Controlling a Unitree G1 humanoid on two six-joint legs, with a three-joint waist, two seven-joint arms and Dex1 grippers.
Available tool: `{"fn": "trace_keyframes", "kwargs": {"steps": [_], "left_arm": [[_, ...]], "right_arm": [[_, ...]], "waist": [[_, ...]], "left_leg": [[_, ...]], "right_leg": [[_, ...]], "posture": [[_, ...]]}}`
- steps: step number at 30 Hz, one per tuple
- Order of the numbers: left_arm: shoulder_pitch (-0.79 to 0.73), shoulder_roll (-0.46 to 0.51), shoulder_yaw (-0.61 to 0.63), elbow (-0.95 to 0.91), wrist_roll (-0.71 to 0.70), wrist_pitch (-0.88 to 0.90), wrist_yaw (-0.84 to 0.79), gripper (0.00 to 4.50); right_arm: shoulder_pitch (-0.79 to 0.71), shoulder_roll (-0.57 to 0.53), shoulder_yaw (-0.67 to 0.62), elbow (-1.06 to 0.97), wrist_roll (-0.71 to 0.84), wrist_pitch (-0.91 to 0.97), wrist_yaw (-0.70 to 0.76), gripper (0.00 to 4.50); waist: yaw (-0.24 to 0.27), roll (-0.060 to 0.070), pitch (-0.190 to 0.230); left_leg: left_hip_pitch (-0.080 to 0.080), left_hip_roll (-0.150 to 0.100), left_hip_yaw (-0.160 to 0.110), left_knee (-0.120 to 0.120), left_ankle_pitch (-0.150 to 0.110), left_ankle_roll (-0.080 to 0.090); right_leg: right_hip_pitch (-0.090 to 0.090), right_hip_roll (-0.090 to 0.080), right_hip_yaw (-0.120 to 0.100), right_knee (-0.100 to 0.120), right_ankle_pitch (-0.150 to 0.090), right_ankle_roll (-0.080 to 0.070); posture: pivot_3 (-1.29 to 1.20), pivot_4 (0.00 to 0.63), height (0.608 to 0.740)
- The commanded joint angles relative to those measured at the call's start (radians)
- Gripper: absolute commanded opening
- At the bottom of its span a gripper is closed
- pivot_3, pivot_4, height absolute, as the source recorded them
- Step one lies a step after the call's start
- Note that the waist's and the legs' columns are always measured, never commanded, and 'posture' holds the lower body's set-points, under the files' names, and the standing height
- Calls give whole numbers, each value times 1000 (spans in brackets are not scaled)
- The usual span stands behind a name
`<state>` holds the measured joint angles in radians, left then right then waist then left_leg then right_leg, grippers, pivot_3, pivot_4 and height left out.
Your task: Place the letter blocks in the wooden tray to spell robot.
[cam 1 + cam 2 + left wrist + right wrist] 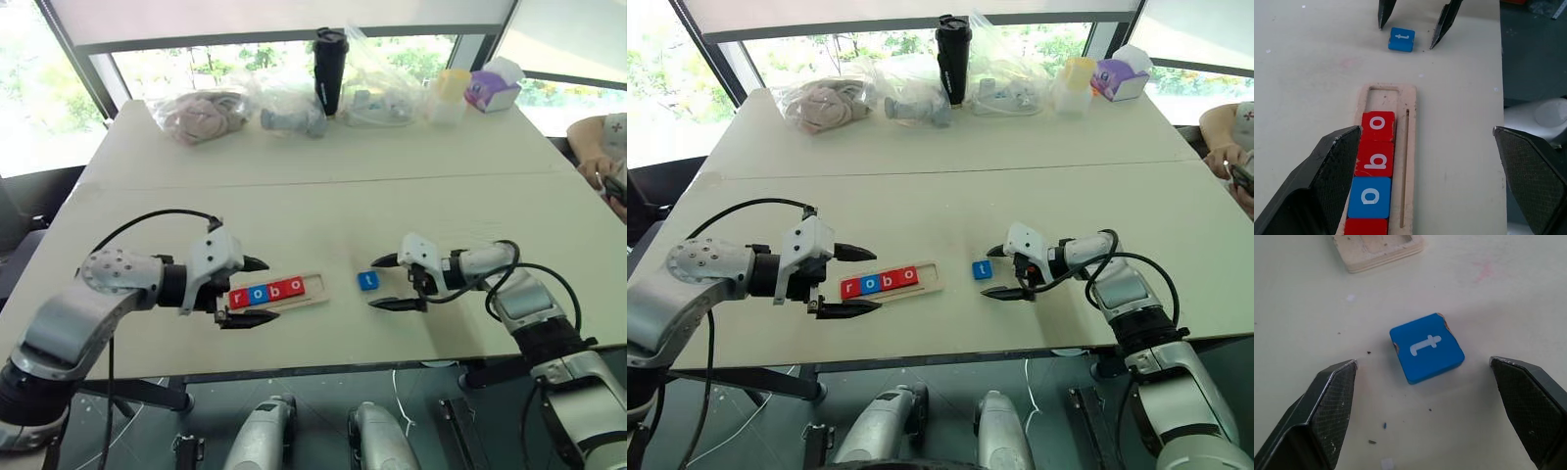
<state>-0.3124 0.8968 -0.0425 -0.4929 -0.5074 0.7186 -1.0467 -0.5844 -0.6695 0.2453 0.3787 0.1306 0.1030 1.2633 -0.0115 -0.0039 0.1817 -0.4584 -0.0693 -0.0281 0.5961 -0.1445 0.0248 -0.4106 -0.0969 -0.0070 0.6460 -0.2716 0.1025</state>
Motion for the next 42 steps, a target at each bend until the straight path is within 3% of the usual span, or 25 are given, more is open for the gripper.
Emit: {"fn": "trace_keyframes", "kwargs": {"steps": [1, 6, 12, 18, 30, 42], "left_arm": [[3, 15, 38, -37, -20, 7, 13, 4500], [27, 34, 57, -41, -23, 15, 15, 4500], [49, 56, 72, -31, -23, 5, 7, 4500], [72, 88, 79, 0, -2, -27, -10, 4500], [127, 79, 113, -23, -12, -15, 48, 4500], [150, 29, 114, -63, -31, 23, 135, 4500]], "right_arm": [[-32, 20, -9, 36, -10, -38, 10, 3714], [-43, 36, -24, 45, 11, -25, 31, 1140], [-62, 46, -29, 6, 23, 8, 36, 1114], [-162, 123, 61, -123, 16, 82, 111, 1114], [-263, 201, 159, 41, -75, -12, 164, 1114], [-321, 273, 156, 204, -123, -93, 145, 1114]], "waist": [[0, 0, 0], [0, 0, 0], [0, 0, 0], [-5, 1, 0], [-3, 1, 0], [-2, 1, 0]], "left_leg": [[0, 0, 0, 0, 0, 0], [0, 0, 0, 0, 0, 0], [0, 0, 0, 0, 0, 0], [0, 1, 0, -2, 0, -1], [0, -1, 0, -2, 0, -1], [0, -1, 0, -4, 1, -2]], "right_leg": [[0, 0, 0, 0, 0, 0], [0, 0, 0, 0, 0, 0], [0, 0, 0, 0, 0, 0], [-3, 1, 2, 3, 0, 0], [-8, 0, 1, 3, 0, 0], [-9, 0, 2, 4, 2, 3]], "posture": [[0, 150, 740], [0, 150, 740], [0, 150, 740], [0, 150, 740], [0, 150, 740], [0, 150, 740]]}}
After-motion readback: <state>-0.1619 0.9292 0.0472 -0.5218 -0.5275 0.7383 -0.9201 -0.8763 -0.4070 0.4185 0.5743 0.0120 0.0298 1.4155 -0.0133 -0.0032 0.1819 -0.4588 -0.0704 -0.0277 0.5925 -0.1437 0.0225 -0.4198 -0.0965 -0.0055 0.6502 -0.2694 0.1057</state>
